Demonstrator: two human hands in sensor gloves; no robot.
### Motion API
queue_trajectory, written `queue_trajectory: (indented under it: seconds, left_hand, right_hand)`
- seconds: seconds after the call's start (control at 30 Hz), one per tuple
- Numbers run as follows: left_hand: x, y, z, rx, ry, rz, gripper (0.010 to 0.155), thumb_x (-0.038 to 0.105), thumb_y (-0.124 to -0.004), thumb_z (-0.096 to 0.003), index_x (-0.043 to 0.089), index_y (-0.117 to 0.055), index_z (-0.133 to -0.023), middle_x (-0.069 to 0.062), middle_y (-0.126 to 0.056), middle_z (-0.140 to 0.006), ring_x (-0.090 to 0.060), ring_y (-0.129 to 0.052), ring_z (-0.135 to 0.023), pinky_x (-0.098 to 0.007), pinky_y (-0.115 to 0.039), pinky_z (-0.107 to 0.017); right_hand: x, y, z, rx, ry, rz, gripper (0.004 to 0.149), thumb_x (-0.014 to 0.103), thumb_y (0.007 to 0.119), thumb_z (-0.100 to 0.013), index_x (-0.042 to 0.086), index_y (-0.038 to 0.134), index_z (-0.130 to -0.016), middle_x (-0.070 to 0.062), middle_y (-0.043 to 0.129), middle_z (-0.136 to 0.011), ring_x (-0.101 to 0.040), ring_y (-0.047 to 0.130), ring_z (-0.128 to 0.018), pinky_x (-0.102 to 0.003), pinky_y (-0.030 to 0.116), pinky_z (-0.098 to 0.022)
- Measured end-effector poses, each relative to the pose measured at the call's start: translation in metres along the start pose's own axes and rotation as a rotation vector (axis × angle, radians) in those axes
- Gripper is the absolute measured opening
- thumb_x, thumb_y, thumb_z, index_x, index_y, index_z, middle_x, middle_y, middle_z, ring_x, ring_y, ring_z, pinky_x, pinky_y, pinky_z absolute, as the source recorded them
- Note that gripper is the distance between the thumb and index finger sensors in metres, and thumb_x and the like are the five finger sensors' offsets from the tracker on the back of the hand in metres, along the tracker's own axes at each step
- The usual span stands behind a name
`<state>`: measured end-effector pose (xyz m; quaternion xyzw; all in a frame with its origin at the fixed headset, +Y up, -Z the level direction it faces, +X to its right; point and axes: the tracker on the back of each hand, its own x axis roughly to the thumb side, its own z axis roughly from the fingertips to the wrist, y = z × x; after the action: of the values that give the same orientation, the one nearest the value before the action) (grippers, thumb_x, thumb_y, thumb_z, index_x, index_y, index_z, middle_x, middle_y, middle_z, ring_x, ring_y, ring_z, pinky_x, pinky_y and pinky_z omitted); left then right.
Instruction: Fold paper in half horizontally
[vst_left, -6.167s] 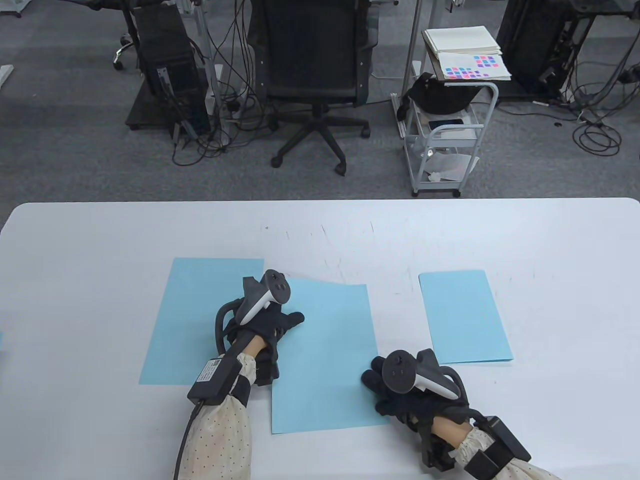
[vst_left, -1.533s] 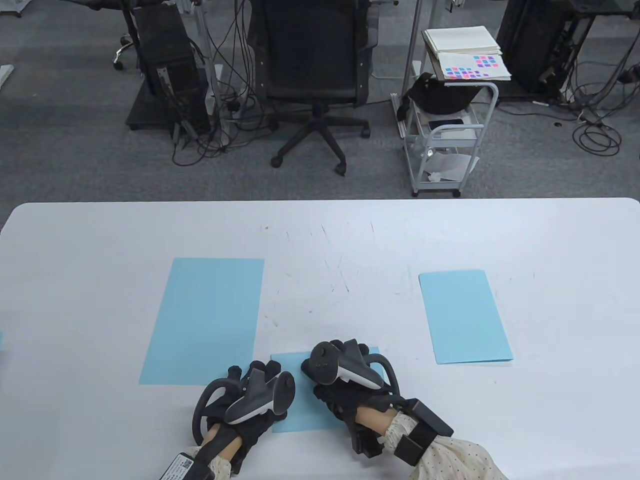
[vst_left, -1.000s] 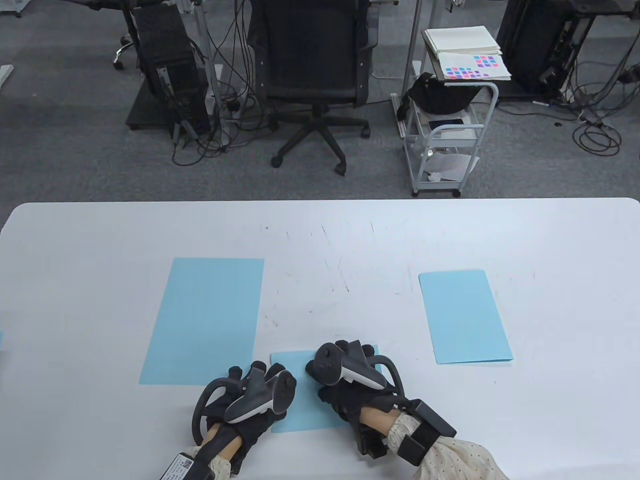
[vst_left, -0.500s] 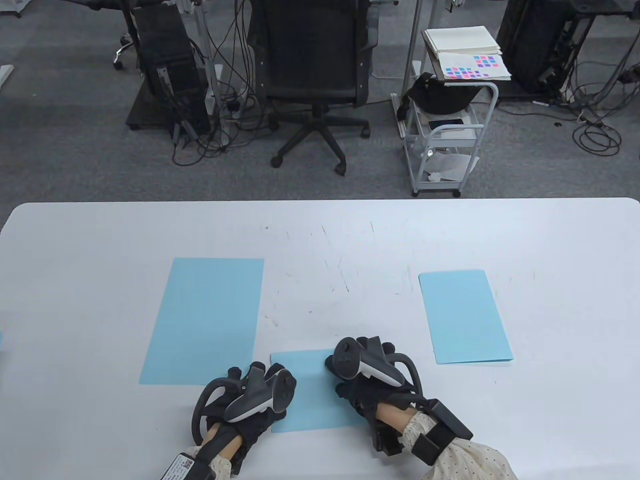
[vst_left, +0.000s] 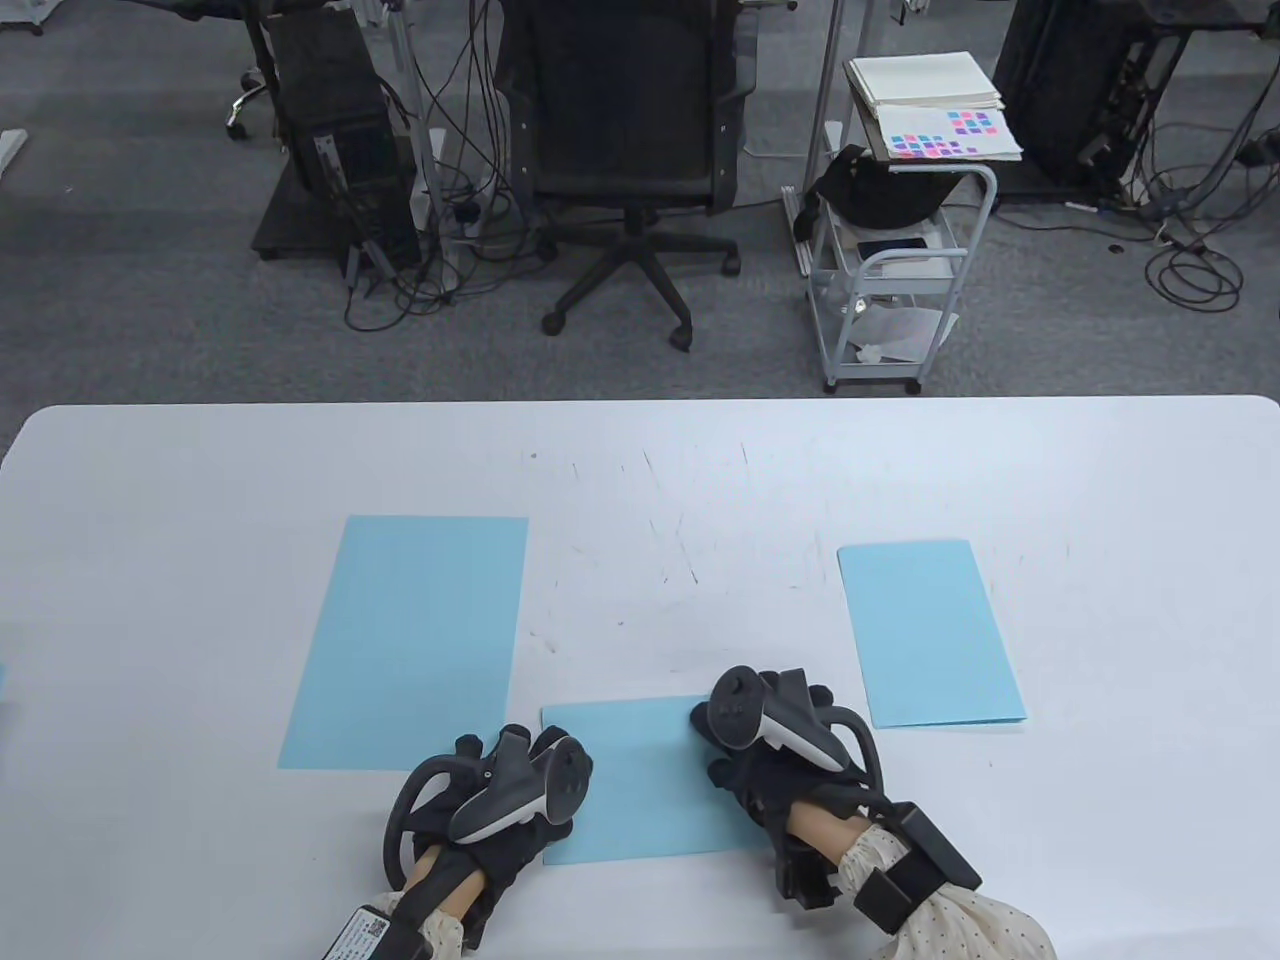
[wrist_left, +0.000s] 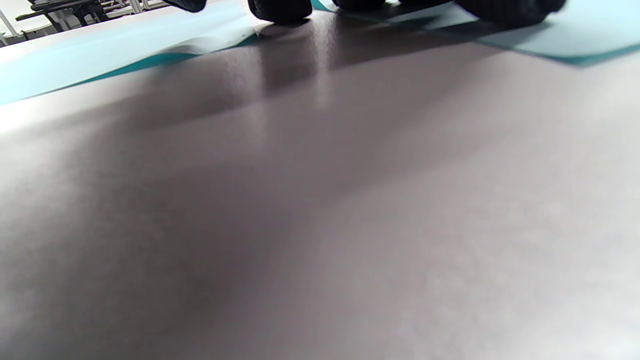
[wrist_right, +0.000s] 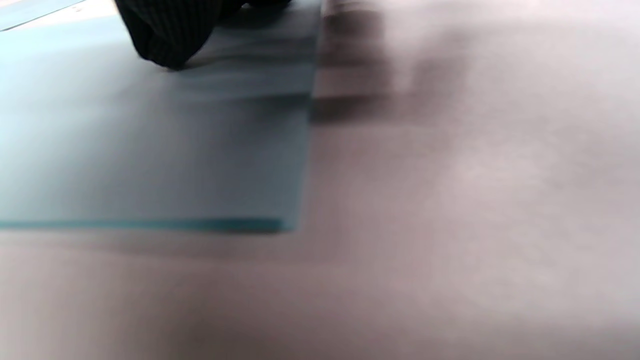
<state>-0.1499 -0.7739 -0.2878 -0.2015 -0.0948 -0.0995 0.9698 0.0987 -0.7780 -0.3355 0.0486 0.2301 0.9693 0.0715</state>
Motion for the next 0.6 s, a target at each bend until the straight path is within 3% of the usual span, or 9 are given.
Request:
queue_trajectory:
  seconds: [0.6]
  left_hand:
    - [-0.001, 0.0, -0.001, -0.005, 0.005, 0.005, 0.063, 0.057, -0.067, -0.0362, 0.062, -0.044, -0.095, 0.032, -0.038, -0.114, -0.012, -0.046, -0.115, -0.051, -0.046, -0.087]
  right_hand:
    - [-0.023, -0.009, 0.011, -0.028, 0.017, -0.095, 0.064, 0.041, 0.072, -0.049, 0.042, 0.042, -0.105, 0.016, 0.028, -0.118, -0.027, 0.008, -0.108, -0.064, 0.008, -0.072]
